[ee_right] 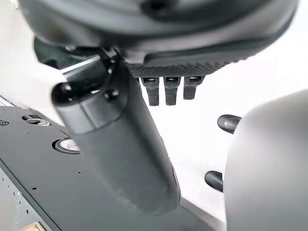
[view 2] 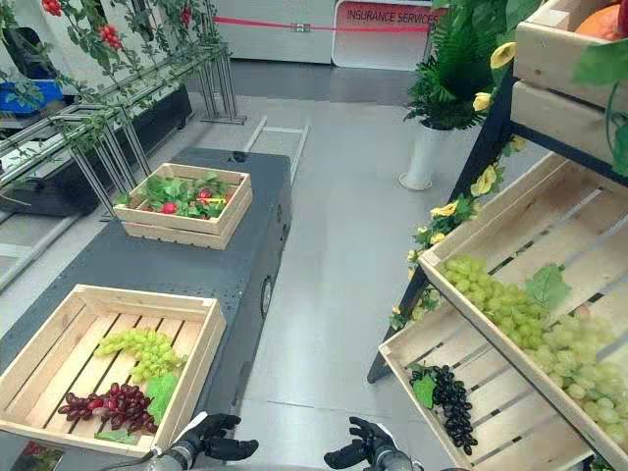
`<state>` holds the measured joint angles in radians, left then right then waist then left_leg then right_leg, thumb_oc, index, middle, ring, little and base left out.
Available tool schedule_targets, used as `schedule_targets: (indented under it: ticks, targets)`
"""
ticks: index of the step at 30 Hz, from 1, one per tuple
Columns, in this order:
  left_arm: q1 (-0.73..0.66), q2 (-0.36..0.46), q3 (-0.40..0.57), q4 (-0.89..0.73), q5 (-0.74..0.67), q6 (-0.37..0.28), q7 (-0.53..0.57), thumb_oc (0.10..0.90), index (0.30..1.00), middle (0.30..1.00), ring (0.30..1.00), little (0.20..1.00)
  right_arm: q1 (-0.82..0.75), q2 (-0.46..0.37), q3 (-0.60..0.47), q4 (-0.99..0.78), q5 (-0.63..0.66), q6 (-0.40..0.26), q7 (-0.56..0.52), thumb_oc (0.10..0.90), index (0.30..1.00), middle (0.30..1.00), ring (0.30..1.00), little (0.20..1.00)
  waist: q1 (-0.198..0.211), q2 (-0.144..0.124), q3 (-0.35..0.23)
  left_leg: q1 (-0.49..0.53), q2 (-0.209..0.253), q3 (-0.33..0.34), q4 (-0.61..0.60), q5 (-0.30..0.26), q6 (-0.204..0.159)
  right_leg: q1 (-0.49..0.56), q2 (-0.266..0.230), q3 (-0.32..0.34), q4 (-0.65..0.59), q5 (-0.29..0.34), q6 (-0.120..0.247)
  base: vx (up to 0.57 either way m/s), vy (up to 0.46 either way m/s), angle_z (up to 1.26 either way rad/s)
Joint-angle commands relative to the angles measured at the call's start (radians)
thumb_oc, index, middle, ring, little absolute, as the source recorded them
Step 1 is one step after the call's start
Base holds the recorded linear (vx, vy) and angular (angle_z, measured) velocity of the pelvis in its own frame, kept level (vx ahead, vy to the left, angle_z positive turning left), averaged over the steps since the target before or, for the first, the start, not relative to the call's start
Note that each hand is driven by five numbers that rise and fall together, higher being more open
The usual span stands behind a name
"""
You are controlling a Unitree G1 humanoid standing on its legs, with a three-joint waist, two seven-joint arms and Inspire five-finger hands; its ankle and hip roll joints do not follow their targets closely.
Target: Pick up the fruits from the basket on one side to the basket on the other side
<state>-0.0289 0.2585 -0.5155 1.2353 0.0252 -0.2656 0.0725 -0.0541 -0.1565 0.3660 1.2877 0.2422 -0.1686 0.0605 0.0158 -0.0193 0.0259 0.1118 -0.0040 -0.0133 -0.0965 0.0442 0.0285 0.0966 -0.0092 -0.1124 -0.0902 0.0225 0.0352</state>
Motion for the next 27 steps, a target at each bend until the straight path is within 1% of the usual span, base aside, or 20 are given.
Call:
schedule_targets:
  ticks: [1,4,7,9,16,18,22,25,27]
  targets:
    - [-0.076,-0.081,-0.021,0.01,0.004,-0.07,0.019,0.8,0.9,0.9,0.9,0.9,-0.053,-0.025,0.037,0.01,-0.03,-0.032,0.009,0.8,0.9,0.9,0.9,0.9,-0.013,-0.003,0.053,0.029,-0.06,0.052,0.009,-0.118,0.032,0.03,0.016,0.005,0.003,-0.02,0.005,0.01,0.196,0.12]
    - [-0.072,-0.084,-0.018,0.009,-0.014,-0.085,0.025,0.8,0.9,0.9,0.9,0.9,-0.054,-0.026,0.04,0.012,-0.033,-0.032,0.008,0.8,0.9,0.9,0.9,0.9,-0.013,-0.005,0.052,0.028,-0.059,0.056,0.009,-0.116,0.032,0.029,0.017,0.007,0.003,-0.02,0.004,0.0,0.0,0.0]
    - [-0.074,-0.085,-0.014,0.007,0.001,-0.078,0.04,0.8,0.9,0.9,0.9,0.9,-0.057,-0.027,0.039,0.014,-0.023,-0.033,0.017,0.8,0.9,0.9,0.9,0.9,-0.01,-0.008,0.054,0.027,-0.059,0.056,0.009,-0.115,0.032,0.028,0.018,0.007,0.003,-0.018,0.004,0.0,0.0,0.0]
    - [-0.079,-0.08,-0.016,0.011,0.015,-0.073,0.065,0.8,0.9,0.9,0.9,0.9,-0.061,-0.027,0.044,0.01,-0.013,-0.031,0.057,0.8,0.9,0.9,0.9,0.9,-0.008,-0.011,0.058,0.025,-0.058,0.057,0.009,-0.113,0.033,0.027,0.019,0.007,0.003,-0.018,0.003,0.0,0.0,0.0]
    - [-0.078,-0.076,-0.009,0.012,0.032,-0.075,0.07,0.8,0.9,0.9,0.9,0.9,-0.06,-0.026,0.052,-0.001,0.026,-0.038,0.063,0.8,0.9,0.9,0.9,0.9,-0.006,-0.015,0.058,0.029,-0.058,0.055,0.009,-0.114,0.033,0.031,0.02,0.008,0.003,-0.018,0.002,0.0,-0.008,-0.04]
    - [-0.078,-0.079,-0.013,0.013,0.029,-0.074,0.07,0.8,0.9,0.9,0.9,0.9,-0.058,-0.026,0.047,0.001,0.049,-0.057,0.079,0.8,0.9,0.9,0.9,0.9,-0.009,-0.014,0.058,0.031,-0.058,0.056,0.009,-0.114,0.033,0.033,0.021,0.009,0.003,-0.019,0.001,0.0,0.0,0.0]
    - [-0.08,-0.081,-0.016,0.012,0.036,-0.073,0.08,0.8,0.9,0.9,0.9,0.9,-0.056,-0.026,0.047,-0.007,0.043,-0.083,0.099,0.8,0.9,0.9,0.9,0.9,-0.012,-0.014,0.059,0.033,-0.058,0.058,0.009,-0.114,0.033,0.034,0.02,0.01,0.003,-0.019,0.001,0.0,0.0,0.0]
    - [-0.084,-0.078,-0.016,0.012,0.047,-0.081,0.088,0.8,0.9,0.9,0.9,0.9,-0.057,-0.029,0.05,-0.011,0.04,-0.089,0.113,0.8,0.9,0.9,0.9,0.9,-0.012,-0.013,0.06,0.035,-0.059,0.057,0.009,-0.114,0.034,0.036,0.019,0.01,0.003,-0.019,0.001,0.0,0.0,0.0]
    - [-0.085,-0.075,-0.015,0.009,0.052,-0.083,0.085,0.8,0.9,0.9,0.9,0.9,-0.055,-0.026,0.056,-0.01,0.03,-0.081,0.098,0.8,0.9,0.9,0.9,0.9,-0.011,-0.013,0.06,0.041,-0.061,0.055,0.009,-0.117,0.035,0.042,0.018,0.008,0.003,-0.021,0.0,0.0,0.0,0.0]
